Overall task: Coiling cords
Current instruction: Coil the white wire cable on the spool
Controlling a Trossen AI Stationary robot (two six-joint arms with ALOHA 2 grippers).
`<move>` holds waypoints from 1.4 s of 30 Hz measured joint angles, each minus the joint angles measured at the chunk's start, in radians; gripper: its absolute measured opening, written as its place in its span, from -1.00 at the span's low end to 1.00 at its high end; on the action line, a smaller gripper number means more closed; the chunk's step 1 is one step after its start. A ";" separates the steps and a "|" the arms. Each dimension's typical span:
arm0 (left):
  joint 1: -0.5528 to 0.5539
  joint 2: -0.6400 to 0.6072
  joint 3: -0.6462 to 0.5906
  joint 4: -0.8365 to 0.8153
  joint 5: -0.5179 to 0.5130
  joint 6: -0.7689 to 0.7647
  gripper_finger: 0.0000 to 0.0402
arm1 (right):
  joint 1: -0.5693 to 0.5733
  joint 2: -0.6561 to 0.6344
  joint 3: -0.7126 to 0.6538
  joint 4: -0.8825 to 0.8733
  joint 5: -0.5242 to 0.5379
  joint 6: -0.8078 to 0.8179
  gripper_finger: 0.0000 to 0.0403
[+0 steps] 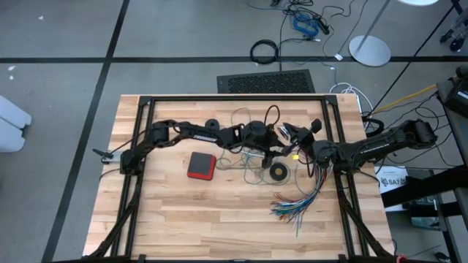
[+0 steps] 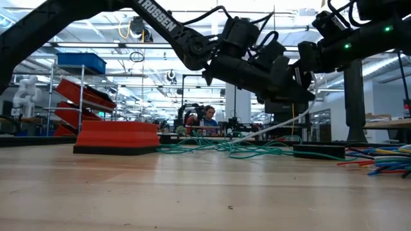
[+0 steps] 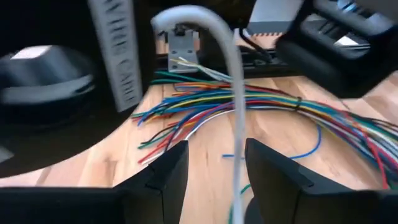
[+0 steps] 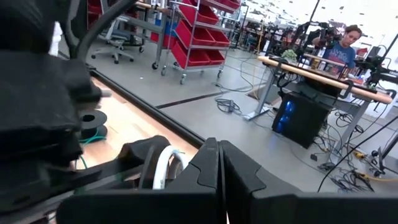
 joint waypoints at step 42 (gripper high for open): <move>-0.001 0.036 0.004 -0.001 0.082 -0.009 -0.74 | 0.000 0.000 0.000 0.007 0.001 -0.026 -1.00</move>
